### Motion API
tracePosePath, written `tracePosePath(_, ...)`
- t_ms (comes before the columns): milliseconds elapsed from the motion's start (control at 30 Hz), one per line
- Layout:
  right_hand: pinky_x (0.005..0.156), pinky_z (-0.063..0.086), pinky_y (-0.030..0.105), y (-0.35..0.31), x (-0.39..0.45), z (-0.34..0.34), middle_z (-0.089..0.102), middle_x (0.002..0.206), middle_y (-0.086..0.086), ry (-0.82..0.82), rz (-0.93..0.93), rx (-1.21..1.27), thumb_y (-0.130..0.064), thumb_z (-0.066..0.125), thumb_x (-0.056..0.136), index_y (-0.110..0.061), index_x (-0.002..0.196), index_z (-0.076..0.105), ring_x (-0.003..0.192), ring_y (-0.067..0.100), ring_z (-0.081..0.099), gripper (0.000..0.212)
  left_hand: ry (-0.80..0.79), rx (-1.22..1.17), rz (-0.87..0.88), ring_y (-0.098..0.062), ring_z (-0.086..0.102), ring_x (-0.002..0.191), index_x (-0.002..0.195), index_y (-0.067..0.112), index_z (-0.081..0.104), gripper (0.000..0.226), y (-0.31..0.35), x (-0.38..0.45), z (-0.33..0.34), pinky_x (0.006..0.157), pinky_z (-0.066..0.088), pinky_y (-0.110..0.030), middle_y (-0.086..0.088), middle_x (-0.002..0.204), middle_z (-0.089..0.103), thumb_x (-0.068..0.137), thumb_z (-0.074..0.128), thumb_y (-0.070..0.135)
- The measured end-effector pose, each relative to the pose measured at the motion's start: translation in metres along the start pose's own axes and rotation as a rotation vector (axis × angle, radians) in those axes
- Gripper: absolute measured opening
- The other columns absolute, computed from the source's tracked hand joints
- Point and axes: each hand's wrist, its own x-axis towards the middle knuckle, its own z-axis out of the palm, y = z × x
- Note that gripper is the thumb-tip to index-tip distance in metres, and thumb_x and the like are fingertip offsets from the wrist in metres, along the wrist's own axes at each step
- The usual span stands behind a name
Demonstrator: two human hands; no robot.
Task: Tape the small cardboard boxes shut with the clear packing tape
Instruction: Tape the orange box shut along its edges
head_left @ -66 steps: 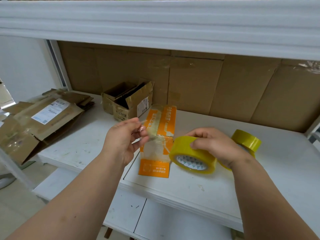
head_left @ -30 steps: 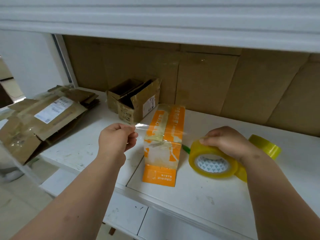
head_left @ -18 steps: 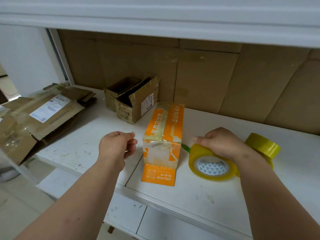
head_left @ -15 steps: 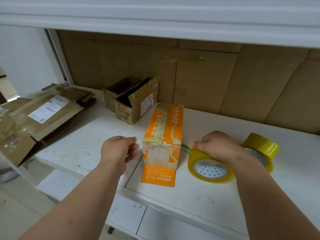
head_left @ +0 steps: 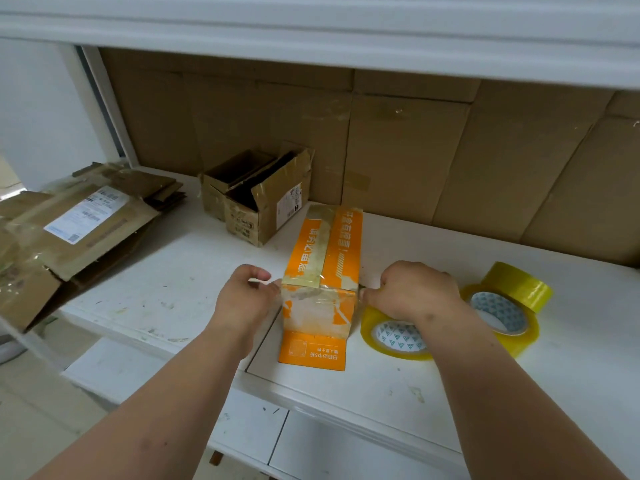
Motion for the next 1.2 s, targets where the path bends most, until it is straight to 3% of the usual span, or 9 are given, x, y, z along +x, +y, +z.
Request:
tracePosePath(133, 0.086, 0.048, 0.039, 0.000, -0.004, 0.000, 0.061, 0.081, -0.007, 0.034, -0.015, 0.019, -0.064, 0.046, 0.088, -0.026, 0.087, 0.062, 0.079, 0.015, 0.057, 0.041, -0.067, 0.003, 0.113, -0.007, 0.059, 0.061, 0.089, 0.013, 0.070, 0.022, 0.006, -0.006, 0.003, 0.058, 0.047, -0.017, 0.001, 0.072, 0.068, 0.100, 0.052, 0.009)
tracePosePath(300, 0.088, 0.051, 0.037, 0.005, -0.011, 0.000, 0.066, 0.090, -0.011, 0.003, -0.126, 0.170, -0.049, 0.053, 0.085, -0.030, 0.092, 0.069, 0.088, 0.013, 0.062, 0.027, -0.185, 0.040, 0.208, -0.004, 0.068, 0.081, 0.097, 0.027, 0.076, 0.014, 0.010, -0.010, -0.006, 0.077, 0.051, -0.023, 0.010, 0.084, 0.076, 0.093, 0.065, 0.019)
tracePosePath(433, 0.088, 0.053, 0.037, 0.015, -0.011, -0.005, 0.067, 0.098, -0.011, -0.091, -0.212, 0.343, -0.049, 0.063, 0.085, -0.031, 0.094, 0.072, 0.094, 0.011, 0.062, 0.022, -0.230, 0.110, 0.282, 0.008, 0.065, 0.074, 0.098, 0.034, 0.076, 0.015, 0.008, -0.007, -0.010, 0.077, 0.049, -0.023, 0.018, 0.087, 0.075, 0.088, 0.073, 0.023)
tracePosePath(567, 0.087, 0.054, 0.036, 0.018, -0.011, -0.005, 0.066, 0.100, -0.013, -0.125, -0.251, 0.330, -0.060, 0.062, 0.085, -0.038, 0.093, 0.067, 0.094, 0.008, 0.062, 0.024, -0.200, 0.141, 0.288, 0.007, 0.061, 0.069, 0.097, 0.030, 0.078, 0.014, 0.008, 0.000, -0.009, 0.074, 0.045, -0.021, 0.018, 0.086, 0.074, 0.085, 0.076, 0.023)
tracePosePath(733, 0.083, 0.054, 0.035, 0.012, -0.014, -0.003, 0.067, 0.097, -0.012, -0.005, -0.219, 0.160, -0.072, 0.054, 0.081, -0.036, 0.101, 0.068, 0.090, 0.012, 0.062, 0.043, -0.128, 0.268, 0.347, -0.007, 0.065, 0.082, 0.089, 0.028, 0.078, 0.005, 0.003, 0.006, -0.006, 0.073, 0.049, -0.025, 0.014, 0.088, 0.073, 0.085, 0.076, 0.026)
tracePosePath(900, 0.085, 0.048, 0.034, -0.001, -0.020, 0.009, 0.064, 0.079, -0.010, 0.211, -0.227, 0.032, -0.069, 0.043, 0.085, -0.029, 0.088, 0.064, 0.073, 0.011, 0.058, 0.046, -0.079, 0.295, 0.416, -0.009, 0.065, 0.081, 0.079, 0.035, 0.074, 0.010, -0.006, 0.006, 0.001, 0.072, 0.050, -0.029, 0.013, 0.081, 0.072, 0.086, 0.074, 0.029)
tracePosePath(967, 0.090, 0.044, 0.037, -0.004, -0.021, 0.013, 0.062, 0.077, -0.010, 0.256, -0.226, 0.021, -0.068, 0.040, 0.087, -0.029, 0.085, 0.061, 0.069, 0.008, 0.055, 0.044, -0.026, 0.340, 0.458, -0.006, 0.063, 0.084, 0.087, 0.038, 0.075, 0.007, -0.011, 0.004, 0.004, 0.069, 0.046, -0.020, 0.014, 0.086, 0.068, 0.089, 0.071, 0.032)
tracePosePath(1067, 0.092, 0.044, 0.038, -0.001, -0.020, 0.014, 0.061, 0.077, -0.010, 0.238, -0.239, 0.022, -0.069, 0.039, 0.089, -0.029, 0.085, 0.060, 0.070, 0.008, 0.056, 0.046, 0.039, 0.430, 0.533, -0.005, 0.060, 0.085, 0.112, 0.030, 0.074, 0.023, -0.016, -0.001, 0.009, 0.065, 0.038, -0.012, 0.013, 0.094, 0.065, 0.092, 0.065, 0.039)
tracePosePath(1200, 0.083, 0.048, 0.035, 0.001, -0.019, 0.011, 0.063, 0.081, -0.010, 0.144, -0.246, 0.080, -0.073, 0.035, 0.087, -0.028, 0.085, 0.061, 0.074, 0.009, 0.059, 0.053, 0.014, 0.374, 0.560, 0.000, 0.060, 0.086, 0.114, 0.028, 0.069, 0.031, -0.012, -0.006, 0.015, 0.068, 0.044, -0.016, 0.011, 0.101, 0.063, 0.090, 0.062, 0.045)
